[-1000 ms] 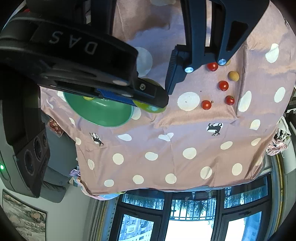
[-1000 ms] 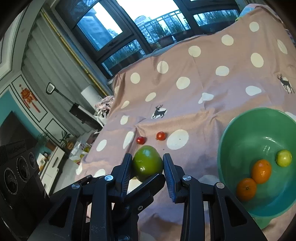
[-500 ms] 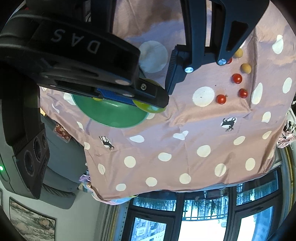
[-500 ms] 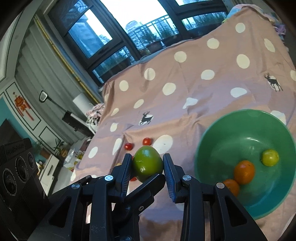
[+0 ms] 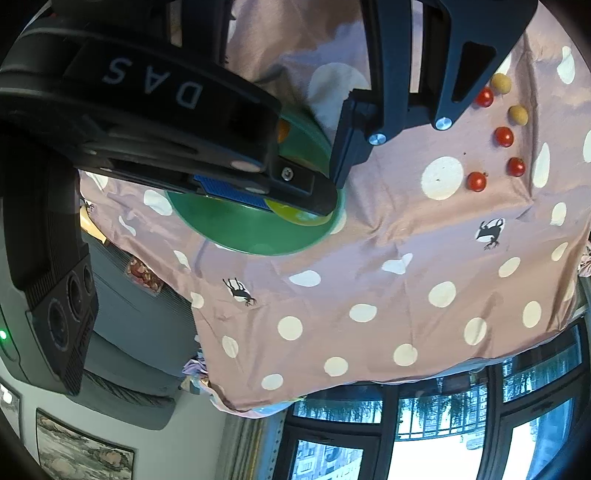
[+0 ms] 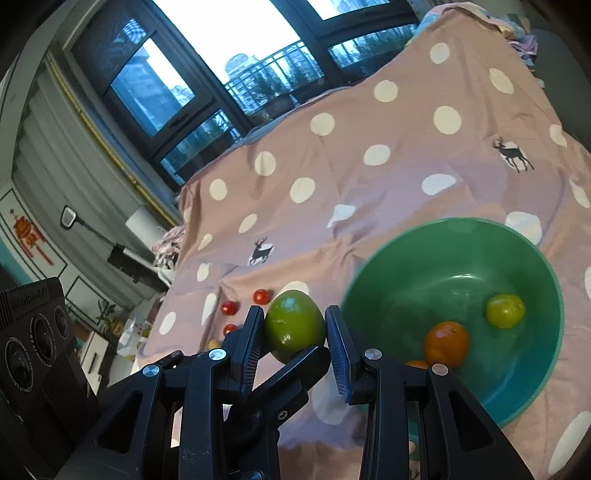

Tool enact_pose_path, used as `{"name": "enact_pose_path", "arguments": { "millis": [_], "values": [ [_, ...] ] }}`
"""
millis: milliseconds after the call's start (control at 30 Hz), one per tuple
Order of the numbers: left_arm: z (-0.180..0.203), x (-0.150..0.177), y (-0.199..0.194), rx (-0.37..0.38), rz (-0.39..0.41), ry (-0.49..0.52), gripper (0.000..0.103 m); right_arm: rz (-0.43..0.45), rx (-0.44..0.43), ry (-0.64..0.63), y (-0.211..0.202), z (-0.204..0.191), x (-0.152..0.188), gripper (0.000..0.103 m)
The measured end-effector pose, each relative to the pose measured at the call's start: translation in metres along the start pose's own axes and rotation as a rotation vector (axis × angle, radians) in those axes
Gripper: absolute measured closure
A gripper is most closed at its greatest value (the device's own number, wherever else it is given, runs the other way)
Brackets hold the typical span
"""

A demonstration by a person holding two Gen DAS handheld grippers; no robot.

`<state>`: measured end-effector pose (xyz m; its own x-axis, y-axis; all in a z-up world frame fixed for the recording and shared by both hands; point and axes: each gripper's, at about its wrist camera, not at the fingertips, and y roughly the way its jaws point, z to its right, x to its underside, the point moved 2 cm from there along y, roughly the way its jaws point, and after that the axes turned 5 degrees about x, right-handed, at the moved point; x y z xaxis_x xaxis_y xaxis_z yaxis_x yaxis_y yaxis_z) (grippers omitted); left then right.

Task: Organize fruits
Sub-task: 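Carry the green plum with the right tool over the bowl and lower it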

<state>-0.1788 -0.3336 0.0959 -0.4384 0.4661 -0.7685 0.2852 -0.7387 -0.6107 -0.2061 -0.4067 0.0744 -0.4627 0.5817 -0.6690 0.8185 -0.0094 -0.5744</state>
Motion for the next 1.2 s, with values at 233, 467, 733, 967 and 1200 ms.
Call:
{"name": "enact_pose_path", "arguments": {
  "millis": [233,467,733,967,1200],
  "values": [
    [0.009,-0.001,0.013,0.020,-0.023,0.008,0.068,0.003,0.027,0.034,-0.001,0.015,-0.001,0.066],
    [0.016,-0.003,0.024,0.037,-0.035,0.019,0.068,0.006,0.055,0.064,-0.002,0.028,-0.003,0.066],
    [0.021,-0.004,0.041,0.073,-0.057,0.016,0.068,0.001,0.094,0.099,0.000,0.044,-0.003,0.066],
    [0.028,-0.006,0.051,0.100,-0.067,0.026,0.068,0.005,0.117,0.122,-0.001,0.055,-0.004,0.066],
    [0.030,-0.006,0.057,0.111,-0.075,0.026,0.068,0.004,0.128,0.146,-0.002,0.065,-0.006,0.066]
  ]
}}
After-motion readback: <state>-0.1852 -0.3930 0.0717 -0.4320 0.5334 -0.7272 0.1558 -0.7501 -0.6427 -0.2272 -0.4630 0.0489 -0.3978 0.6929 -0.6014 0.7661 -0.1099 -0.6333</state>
